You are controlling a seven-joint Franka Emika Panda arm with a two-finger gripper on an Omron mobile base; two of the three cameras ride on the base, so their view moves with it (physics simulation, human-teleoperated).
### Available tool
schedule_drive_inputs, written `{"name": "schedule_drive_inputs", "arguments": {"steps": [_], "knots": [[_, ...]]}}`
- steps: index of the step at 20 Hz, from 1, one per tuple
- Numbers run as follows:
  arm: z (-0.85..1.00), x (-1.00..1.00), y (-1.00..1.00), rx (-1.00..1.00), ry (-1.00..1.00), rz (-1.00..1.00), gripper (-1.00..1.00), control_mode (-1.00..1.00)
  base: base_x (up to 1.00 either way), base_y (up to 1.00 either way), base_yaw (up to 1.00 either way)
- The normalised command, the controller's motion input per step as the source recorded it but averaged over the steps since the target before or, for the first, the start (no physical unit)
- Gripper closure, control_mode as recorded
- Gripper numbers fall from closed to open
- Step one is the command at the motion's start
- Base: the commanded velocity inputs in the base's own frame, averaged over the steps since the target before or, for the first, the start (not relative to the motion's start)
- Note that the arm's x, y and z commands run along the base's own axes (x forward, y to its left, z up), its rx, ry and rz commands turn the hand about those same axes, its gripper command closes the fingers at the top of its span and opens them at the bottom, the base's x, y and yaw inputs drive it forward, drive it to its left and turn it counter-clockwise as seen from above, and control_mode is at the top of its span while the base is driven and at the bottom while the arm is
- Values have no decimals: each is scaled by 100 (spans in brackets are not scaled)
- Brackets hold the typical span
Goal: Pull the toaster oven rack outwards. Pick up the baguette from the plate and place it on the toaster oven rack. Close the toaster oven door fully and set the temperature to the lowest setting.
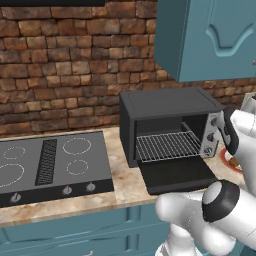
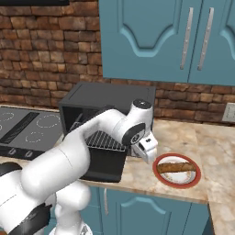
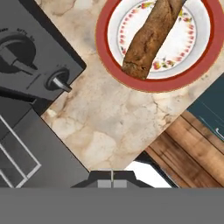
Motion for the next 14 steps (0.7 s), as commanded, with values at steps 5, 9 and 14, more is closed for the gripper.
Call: {"name": "schedule_drive_inputs", "arguments": {"steps": [5,9,14], "knots": [[-9,-5,-95,0,8,-1,-100,-100,0,0,0],[-14,0,-85,2,0,-1,-100,-100,0,0,0],[-12,0,-68,3,0,0,-100,-100,0,0,0]]}}
